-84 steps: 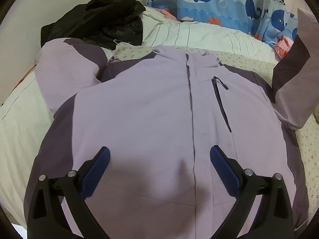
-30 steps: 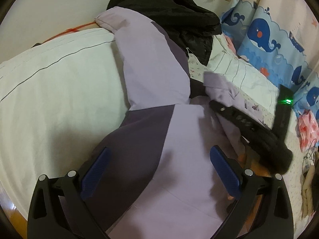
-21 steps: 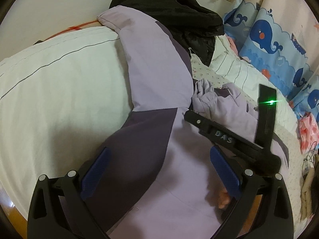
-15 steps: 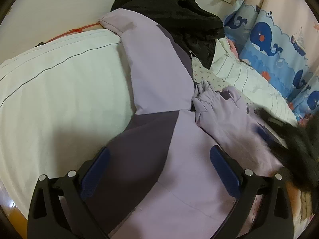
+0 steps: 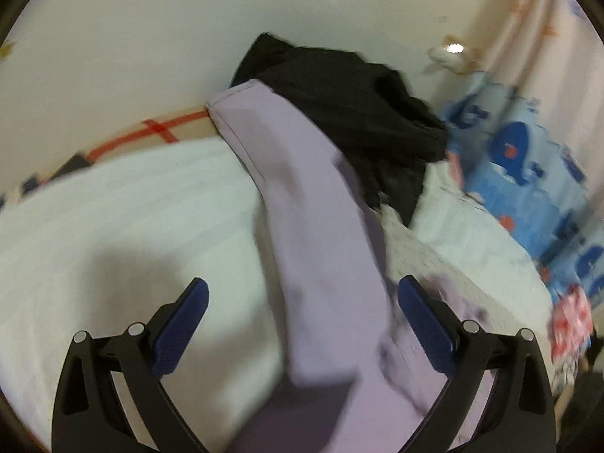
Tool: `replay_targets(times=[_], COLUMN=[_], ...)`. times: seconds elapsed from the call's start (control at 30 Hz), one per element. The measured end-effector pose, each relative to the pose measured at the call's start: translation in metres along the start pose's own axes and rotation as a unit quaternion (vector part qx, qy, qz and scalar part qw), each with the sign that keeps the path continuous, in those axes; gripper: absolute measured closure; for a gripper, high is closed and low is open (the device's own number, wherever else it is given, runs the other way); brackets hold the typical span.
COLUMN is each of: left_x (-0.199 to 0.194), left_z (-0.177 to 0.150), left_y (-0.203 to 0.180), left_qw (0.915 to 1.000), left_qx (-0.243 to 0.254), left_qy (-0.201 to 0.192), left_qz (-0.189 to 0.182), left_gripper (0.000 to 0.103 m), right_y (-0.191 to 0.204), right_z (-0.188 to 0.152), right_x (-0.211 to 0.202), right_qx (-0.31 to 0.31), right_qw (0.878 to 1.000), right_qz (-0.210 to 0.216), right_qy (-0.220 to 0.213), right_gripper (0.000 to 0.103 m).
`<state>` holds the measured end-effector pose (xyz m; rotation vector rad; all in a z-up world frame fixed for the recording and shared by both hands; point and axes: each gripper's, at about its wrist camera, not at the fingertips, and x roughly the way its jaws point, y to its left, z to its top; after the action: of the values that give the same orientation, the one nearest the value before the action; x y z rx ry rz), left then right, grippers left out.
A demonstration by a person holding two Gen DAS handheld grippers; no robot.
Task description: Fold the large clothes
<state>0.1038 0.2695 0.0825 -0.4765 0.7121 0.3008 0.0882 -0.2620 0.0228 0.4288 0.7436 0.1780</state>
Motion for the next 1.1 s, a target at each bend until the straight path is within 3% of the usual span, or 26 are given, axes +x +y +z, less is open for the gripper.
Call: replay_targets(times=[0.1,0.17,0.23,0.37,0.5,0.6,0.63,0.7,0.73,0.77,0.87,0.97,1.1], left_x=[0.056,0.091,0.128,0.169,0.196,0.211,0.212,0.214,0.214,0.214,0.183,0.137,0.064], left_z=[0.055,0.079,0.103,0.128,0.145,0.151,0.151,0.15,0.148,0.147,0.146,0.145,0.143], left_y=[0.012,0.018,0.041,0.08,0.083,0.075,0.073,0.072,0.073,0.075,0.07,0.061,0.024], left_qw=[0.999,0.9982,0.9975,0.9867,0.9832,0.9875,0.9874,0.9835,0.976,0.9698,0.9621,0.9464,0.9386], left_qx=[0.006,0.015,-0.033,-0.154,-0.163,-0.136,-0.133,-0.137,-0.149,-0.162,-0.152,-0.147,-0.084], left_qy=[0.01,0.027,0.052,0.039,0.038,0.044,0.039,0.042,0.05,0.055,0.03,-0.012,-0.052], left_qz=[0.043,0.052,0.036,-0.032,-0.073,-0.067,-0.078,-0.111,-0.151,-0.174,-0.225,-0.287,-0.331], left_gripper=[0.007,0.007,0.007,0.007,0.007,0.007,0.008,0.037,0.059,0.069,0.08,0.08,0.08], right_y=[-0.002,-0.001,-0.001,-0.012,-0.01,-0.006,-0.005,-0.004,-0.003,-0.004,-0.004,-0.004,0.002], right_z=[-0.01,-0.014,-0.017,-0.024,-0.026,-0.029,-0.03,-0.03,-0.03,-0.03,-0.028,-0.026,-0.021], right_x=[-0.001,0.001,0.014,0.031,0.032,0.034,0.035,0.035,0.035,0.035,0.033,0.029,0.021], right_qx=[0.003,-0.015,-0.015,0.004,-0.011,-0.027,-0.03,-0.032,-0.031,-0.03,-0.025,-0.016,-0.014], right_qw=[1.0,1.0,0.999,0.999,0.999,0.998,0.998,0.998,0.998,0.998,0.999,0.999,1.0], right_qz=[-0.006,-0.023,-0.028,-0.024,-0.033,-0.043,-0.045,-0.046,-0.046,-0.045,-0.041,-0.031,-0.017], right_qy=[0.003,0.004,0.014,0.033,0.033,0.03,0.029,0.027,0.027,0.026,0.024,0.021,0.014], right_gripper=[0.016,0.016,0.014,0.014,0.014,0.013,0.013,0.013,0.013,0.013,0.013,0.013,0.013])
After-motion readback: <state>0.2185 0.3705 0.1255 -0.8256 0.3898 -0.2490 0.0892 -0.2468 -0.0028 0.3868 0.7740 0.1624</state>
